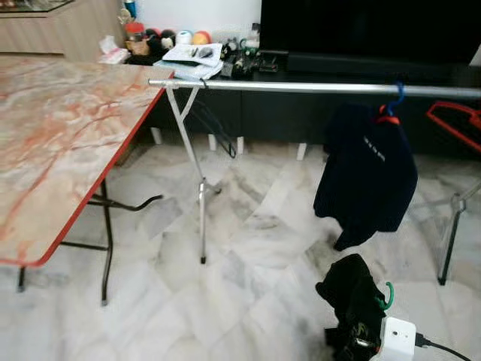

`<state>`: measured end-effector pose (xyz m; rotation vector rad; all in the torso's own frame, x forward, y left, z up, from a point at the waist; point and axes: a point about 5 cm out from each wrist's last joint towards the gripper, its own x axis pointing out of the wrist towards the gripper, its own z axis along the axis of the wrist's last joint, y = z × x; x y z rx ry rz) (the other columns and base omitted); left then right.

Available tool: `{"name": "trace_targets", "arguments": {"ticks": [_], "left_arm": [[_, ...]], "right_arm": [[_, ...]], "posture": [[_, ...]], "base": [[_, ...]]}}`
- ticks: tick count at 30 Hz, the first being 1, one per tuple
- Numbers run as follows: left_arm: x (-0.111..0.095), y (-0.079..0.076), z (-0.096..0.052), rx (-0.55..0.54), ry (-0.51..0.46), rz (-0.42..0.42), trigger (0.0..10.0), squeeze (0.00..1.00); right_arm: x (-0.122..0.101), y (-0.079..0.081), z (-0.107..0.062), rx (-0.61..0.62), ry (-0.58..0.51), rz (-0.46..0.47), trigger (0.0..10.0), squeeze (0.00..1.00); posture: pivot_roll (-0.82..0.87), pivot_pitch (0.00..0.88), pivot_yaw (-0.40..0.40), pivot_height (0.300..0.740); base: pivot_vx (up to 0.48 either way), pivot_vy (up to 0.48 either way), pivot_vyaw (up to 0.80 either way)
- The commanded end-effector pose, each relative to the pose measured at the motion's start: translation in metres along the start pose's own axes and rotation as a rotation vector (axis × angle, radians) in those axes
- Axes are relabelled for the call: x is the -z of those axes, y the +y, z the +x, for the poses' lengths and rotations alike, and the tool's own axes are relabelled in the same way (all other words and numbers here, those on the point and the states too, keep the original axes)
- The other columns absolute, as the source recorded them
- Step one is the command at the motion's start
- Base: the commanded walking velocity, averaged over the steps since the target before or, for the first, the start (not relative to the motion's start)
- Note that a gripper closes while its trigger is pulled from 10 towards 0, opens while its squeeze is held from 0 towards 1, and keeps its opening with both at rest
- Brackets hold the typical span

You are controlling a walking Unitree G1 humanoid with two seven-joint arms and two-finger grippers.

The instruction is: Hang hanger

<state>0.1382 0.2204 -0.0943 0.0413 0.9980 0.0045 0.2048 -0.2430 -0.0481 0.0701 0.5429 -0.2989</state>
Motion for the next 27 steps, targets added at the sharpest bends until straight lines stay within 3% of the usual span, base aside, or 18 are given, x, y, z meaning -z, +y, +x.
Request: {"name": "trace_targets", "arguments": {"ticks": [1, 13, 22, 27], "left_arm": [[0.004, 0.005, -0.002, -0.007, 0.017, 0.015, 10.0, 0.00], [0.002, 0.005, -0.001, -0.008, 0.019, 0.014, 10.0, 0.00], [-0.007, -0.023, 0.006, 0.020, 0.005, 0.020, 10.0, 0.00], [-0.017, -0.037, 0.010, 0.031, -0.014, 0.022, 10.0, 0.00]], "right_arm": [[-0.004, 0.000, 0.001, 0.004, -0.024, 0.002, 10.0, 0.00], [-0.004, -0.001, 0.001, 0.008, -0.023, 0.001, 10.0, 0.00], [-0.004, -0.001, 0.001, 0.008, -0.023, -0.001, 10.0, 0.00], [-0.004, -0.001, 0.001, 0.006, -0.020, -0.006, 10.0, 0.00]], "posture": [[-0.01, 0.121, 0.007, 0.740], [-0.01, 0.122, 0.007, 0.740], [-0.01, 0.122, 0.006, 0.740], [-0.01, 0.121, 0.005, 0.740]], "base": [[-0.292, 0.000, 0.00], [-0.291, 0.000, 0.00], [-0.291, 0.000, 0.00], [0.000, 0.000, 0.00]]}}
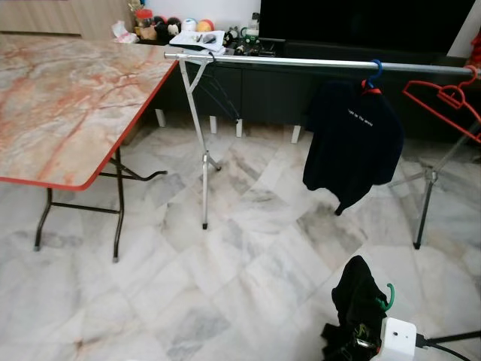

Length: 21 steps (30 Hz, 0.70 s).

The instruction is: Hang hanger

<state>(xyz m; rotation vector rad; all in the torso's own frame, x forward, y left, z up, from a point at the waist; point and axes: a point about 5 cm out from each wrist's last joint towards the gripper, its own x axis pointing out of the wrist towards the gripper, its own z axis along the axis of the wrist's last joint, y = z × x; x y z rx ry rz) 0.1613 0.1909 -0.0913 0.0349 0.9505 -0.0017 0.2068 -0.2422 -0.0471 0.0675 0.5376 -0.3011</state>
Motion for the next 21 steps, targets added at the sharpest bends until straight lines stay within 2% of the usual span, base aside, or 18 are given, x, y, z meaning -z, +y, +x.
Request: {"name": "trace_targets", "arguments": {"ticks": [1, 5, 10, 12, 13, 14, 17, 21], "left_arm": [[0.005, -0.008, 0.000, 0.024, 0.033, 0.024, 10.0, 0.00], [0.001, -0.007, 0.001, 0.021, 0.025, 0.028, 10.0, 0.00], [-0.014, 0.000, 0.003, 0.006, -0.027, 0.029, 10.0, 0.00], [-0.013, 0.018, 0.000, -0.010, -0.042, 0.032, 10.0, 0.00], [-0.008, 0.031, -0.004, -0.024, -0.046, 0.036, 10.0, 0.00], [-0.007, 0.036, -0.005, -0.028, -0.051, 0.038, 10.0, 0.00], [-0.011, 0.041, -0.006, -0.040, -0.080, 0.052, 10.0, 0.00], [-0.037, 0.041, -0.004, -0.077, -0.196, 0.111, 10.0, 0.00]], "right_arm": [[-0.003, -0.002, 0.000, 0.004, -0.015, -0.005, 10.0, 0.00], [-0.003, -0.002, 0.001, 0.001, -0.014, -0.010, 10.0, 0.00], [-0.004, -0.002, 0.002, -0.005, -0.013, -0.019, 10.0, 0.00], [-0.006, -0.002, 0.002, -0.008, -0.015, -0.022, 10.0, 0.00], [-0.006, -0.002, 0.003, -0.011, -0.015, -0.025, 10.0, 0.00], [-0.007, -0.002, 0.003, -0.014, -0.014, -0.028, 10.0, 0.00], [-0.008, -0.001, 0.004, -0.029, -0.008, -0.054, 10.0, 0.00], [-0.013, 0.008, 0.007, -0.124, -0.019, -0.163, 10.0, 0.00]], "posture": [[-0.01, 0.121, 0.005, 0.740], [-0.01, 0.120, 0.005, 0.740], [-0.01, 0.116, 0.005, 0.740], [-0.01, 0.110, 0.005, 0.740], [-0.01, 0.108, 0.005, 0.740], [-0.01, 0.108, 0.005, 0.740], [-0.01, 0.105, 0.004, 0.740], [-0.01, 0.105, 0.000, 0.740]], "base": [[0.000, 0.000, 0.00], [0.000, 0.000, 0.00], [0.000, 0.000, 0.00], [0.000, 0.000, 0.00], [0.000, 0.000, 0.00], [0.000, 0.000, 0.00], [0.000, 0.000, 0.00], [0.000, 0.000, 0.00]]}}
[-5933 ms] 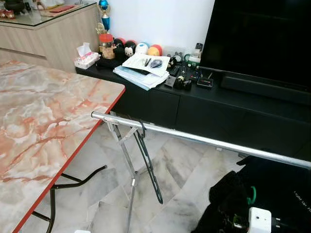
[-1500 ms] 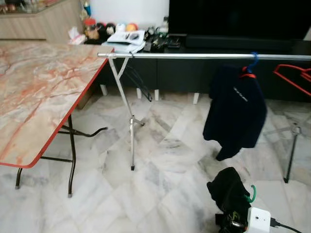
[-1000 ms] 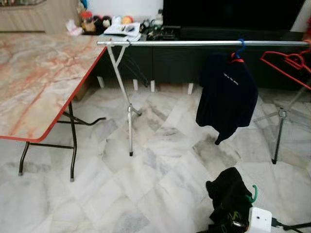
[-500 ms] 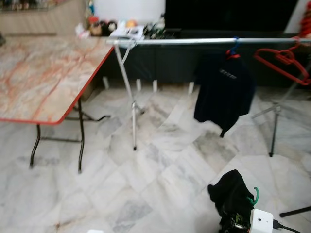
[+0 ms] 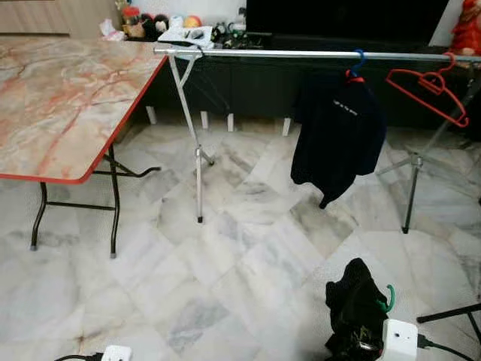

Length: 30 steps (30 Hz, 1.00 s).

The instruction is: Hang hanger

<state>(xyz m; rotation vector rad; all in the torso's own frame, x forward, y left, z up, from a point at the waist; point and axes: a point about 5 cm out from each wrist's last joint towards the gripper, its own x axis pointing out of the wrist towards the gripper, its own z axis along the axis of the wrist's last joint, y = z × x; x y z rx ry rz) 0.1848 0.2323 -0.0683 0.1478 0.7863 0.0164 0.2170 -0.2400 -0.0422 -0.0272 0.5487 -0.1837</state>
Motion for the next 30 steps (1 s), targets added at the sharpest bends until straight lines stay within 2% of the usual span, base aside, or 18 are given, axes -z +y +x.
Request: {"name": "trace_targets", "arguments": {"ticks": [1, 4, 5, 6, 8, 11, 16, 18, 23, 26, 30], "left_arm": [[-0.012, -0.001, 0.003, -0.014, -0.063, 0.044, 10.0, 0.00], [-0.039, -0.006, 0.008, 0.001, -0.174, 0.103, 10.0, 0.00], [-0.058, -0.014, 0.011, 0.053, -0.246, 0.142, 10.0, 0.00], [-0.061, -0.016, 0.011, 0.063, -0.256, 0.148, 10.0, 0.00], [-0.070, -0.022, 0.012, 0.111, -0.292, 0.195, 10.0, 0.00], [-0.081, -0.029, 0.011, 0.177, -0.344, 0.348, 10.0, 0.00], [-0.090, -0.026, 0.010, 0.231, -0.378, 0.443, 10.0, 0.00], [-0.093, -0.019, 0.008, 0.268, -0.380, 0.452, 10.0, 0.00], [-0.095, -0.023, 0.008, 0.324, -0.385, 0.479, 10.0, 0.00], [-0.103, -0.029, 0.009, 0.356, -0.403, 0.489, 10.0, 0.00], [-0.112, -0.032, 0.009, 0.382, -0.424, 0.476, 10.0, 0.00]], "right_arm": [[-0.007, 0.004, 0.002, -0.060, -0.023, -0.070, 10.0, 0.00], [-0.018, 0.013, 0.007, -0.177, -0.048, -0.185, 10.0, 0.00], [-0.032, 0.019, 0.011, -0.287, -0.091, -0.331, 10.0, 0.00], [-0.035, 0.020, 0.011, -0.305, -0.099, -0.364, 10.0, 0.00], [-0.043, 0.023, 0.013, -0.358, -0.122, -0.375, 10.0, 0.00], [-0.060, 0.028, 0.014, -0.466, -0.172, -0.382, 10.0, 0.00], [-0.074, 0.042, 0.010, -0.721, -0.196, -0.480, 10.0, 0.00], [-0.082, 0.042, 0.004, -0.912, -0.168, -0.547, 10.0, 0.00], [-0.095, 0.040, -0.002, -1.048, -0.153, -0.599, 10.0, 0.00], [-0.101, 0.041, -0.013, -1.194, -0.126, -0.670, 10.0, 0.00], [-0.108, 0.040, -0.018, -1.226, -0.131, -0.699, 10.0, 0.00]], "posture": [[-0.01, 0.105, 0.000, 0.740], [-0.01, 0.111, -0.005, 0.740], [-0.01, 0.115, -0.007, 0.740], [-0.01, 0.115, -0.007, 0.740], [-0.01, 0.116, -0.010, 0.740], [-0.02, 0.121, -0.010, 0.740], [-0.02, 0.126, -0.007, 0.740], [-0.01, 0.128, -0.012, 0.740], [-0.02, 0.132, -0.016, 0.740], [-0.02, 0.137, -0.020, 0.740], [-0.02, 0.139, -0.021, 0.740]], "base": [[0.000, 0.000, 0.00], [0.000, 0.000, 0.00], [0.000, 0.000, 0.00], [0.000, 0.000, 0.00], [0.000, 0.000, 0.00], [0.000, 0.000, 0.00], [0.000, 0.000, 0.00], [0.000, 0.000, 0.00], [0.000, 0.000, 0.00], [0.000, 0.000, 0.00], [0.000, 0.000, 0.00]]}}
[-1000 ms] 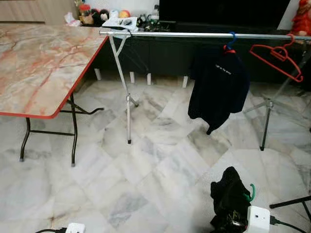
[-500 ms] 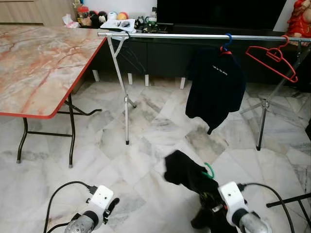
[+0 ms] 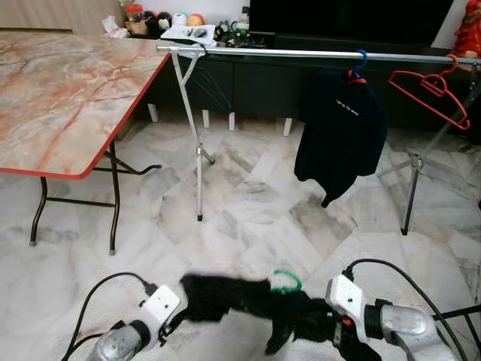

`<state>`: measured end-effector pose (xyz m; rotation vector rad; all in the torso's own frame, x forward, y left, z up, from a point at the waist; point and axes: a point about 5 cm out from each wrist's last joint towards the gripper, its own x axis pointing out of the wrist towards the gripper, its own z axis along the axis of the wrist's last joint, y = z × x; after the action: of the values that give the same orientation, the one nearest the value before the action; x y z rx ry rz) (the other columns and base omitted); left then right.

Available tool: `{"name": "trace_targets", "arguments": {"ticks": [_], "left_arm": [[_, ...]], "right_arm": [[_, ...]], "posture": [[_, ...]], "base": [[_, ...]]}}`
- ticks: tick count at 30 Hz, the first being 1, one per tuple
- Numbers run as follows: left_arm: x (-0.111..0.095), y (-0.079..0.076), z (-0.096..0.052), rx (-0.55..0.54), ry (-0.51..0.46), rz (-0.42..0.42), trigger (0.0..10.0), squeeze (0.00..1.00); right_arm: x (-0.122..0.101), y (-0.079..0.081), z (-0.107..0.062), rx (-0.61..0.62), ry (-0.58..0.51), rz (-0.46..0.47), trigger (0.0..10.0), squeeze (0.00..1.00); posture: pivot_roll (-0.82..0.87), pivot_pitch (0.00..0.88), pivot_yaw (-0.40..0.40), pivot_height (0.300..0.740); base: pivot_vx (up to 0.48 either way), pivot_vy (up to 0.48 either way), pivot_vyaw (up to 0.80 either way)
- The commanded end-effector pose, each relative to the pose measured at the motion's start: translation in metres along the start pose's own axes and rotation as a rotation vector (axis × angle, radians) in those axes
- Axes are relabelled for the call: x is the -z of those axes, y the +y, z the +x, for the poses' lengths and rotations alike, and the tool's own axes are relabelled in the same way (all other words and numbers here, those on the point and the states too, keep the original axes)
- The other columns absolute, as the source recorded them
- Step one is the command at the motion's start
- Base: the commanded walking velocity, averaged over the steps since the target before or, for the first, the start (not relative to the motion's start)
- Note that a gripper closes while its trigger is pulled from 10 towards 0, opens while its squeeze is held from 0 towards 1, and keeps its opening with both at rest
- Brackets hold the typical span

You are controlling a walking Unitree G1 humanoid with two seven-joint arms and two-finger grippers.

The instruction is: Hang hanger

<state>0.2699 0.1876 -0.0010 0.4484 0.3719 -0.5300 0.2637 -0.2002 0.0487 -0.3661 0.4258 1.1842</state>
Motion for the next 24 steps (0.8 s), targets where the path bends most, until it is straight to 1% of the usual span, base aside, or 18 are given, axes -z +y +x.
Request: {"name": "trace_targets", "arguments": {"ticks": [1, 6, 7, 10, 11, 14, 15, 16, 17, 18, 24], "left_arm": [[-0.001, -0.002, 0.000, 0.031, -0.011, -0.011, 10.0, 0.00], [-0.005, -0.002, 0.004, 0.056, -0.013, -0.001, 10.0, 0.00], [-0.007, -0.002, 0.005, 0.070, -0.011, -0.001, 10.0, 0.00], [-0.007, -0.004, 0.007, 0.107, 0.002, -0.014, 10.0, 0.00], [-0.007, -0.006, 0.007, 0.136, 0.015, -0.008, 10.0, 0.00], [-0.007, -0.007, 0.008, 0.155, 0.020, -0.011, 10.0, 0.00], [-0.007, -0.007, 0.008, 0.160, 0.019, -0.013, 8.6, 0.00], [-0.007, -0.007, 0.008, 0.161, 0.019, -0.014, 5.1, 0.00], [-0.007, -0.007, 0.008, 0.163, 0.018, -0.015, 5.1, 0.00], [-0.008, -0.007, 0.008, 0.162, 0.016, -0.019, 0.0, 0.00], [-0.009, -0.004, 0.009, 0.154, 0.012, -0.027, 0.0, 0.00]], "right_arm": [[-0.009, -0.002, -0.005, -0.011, -0.027, -0.025, 10.0, 0.00], [-0.019, -0.001, -0.008, -0.025, -0.048, -0.043, 10.0, 0.00], [-0.024, 0.000, -0.009, -0.025, -0.058, -0.054, 10.0, 0.00], [-0.031, 0.000, -0.011, -0.022, -0.075, -0.066, 10.0, 0.00], [-0.036, 0.000, -0.012, -0.014, -0.090, -0.069, 10.0, 0.00], [-0.041, -0.001, -0.013, -0.010, -0.101, -0.073, 10.0, 0.00], [-0.043, -0.001, -0.014, -0.007, -0.103, -0.075, 10.0, 0.00], [-0.043, -0.001, -0.014, -0.006, -0.103, -0.075, 10.0, 0.00], [-0.044, 0.000, -0.014, -0.005, -0.102, -0.076, 10.0, 0.00], [-0.044, 0.000, -0.015, -0.003, -0.102, -0.075, 10.0, 0.00], [-0.045, 0.000, -0.016, 0.012, -0.095, -0.068, 10.0, 0.00]], "posture": [[-0.02, 0.139, -0.021, 0.740], [-0.03, 0.143, -0.021, 0.740], [-0.03, 0.143, -0.021, 0.740], [-0.03, 0.145, -0.019, 0.740], [-0.03, 0.147, -0.018, 0.740], [-0.04, 0.148, -0.019, 0.740], [-0.04, 0.149, -0.018, 0.740], [-0.04, 0.149, -0.018, 0.740], [-0.04, 0.149, -0.018, 0.740], [-0.04, 0.149, -0.020, 0.740], [-0.03, 0.148, -0.020, 0.740]], "base": [[0.000, 0.000, 0.00], [0.000, 0.000, 0.00], [0.000, 0.000, 0.00], [0.000, 0.000, 0.00], [0.000, 0.000, 0.00], [0.000, 0.000, 0.00], [0.000, 0.000, 0.00], [0.000, 0.000, 0.00], [0.000, 0.000, 0.00], [0.000, 0.000, 0.00], [0.000, 0.000, 0.00]]}}
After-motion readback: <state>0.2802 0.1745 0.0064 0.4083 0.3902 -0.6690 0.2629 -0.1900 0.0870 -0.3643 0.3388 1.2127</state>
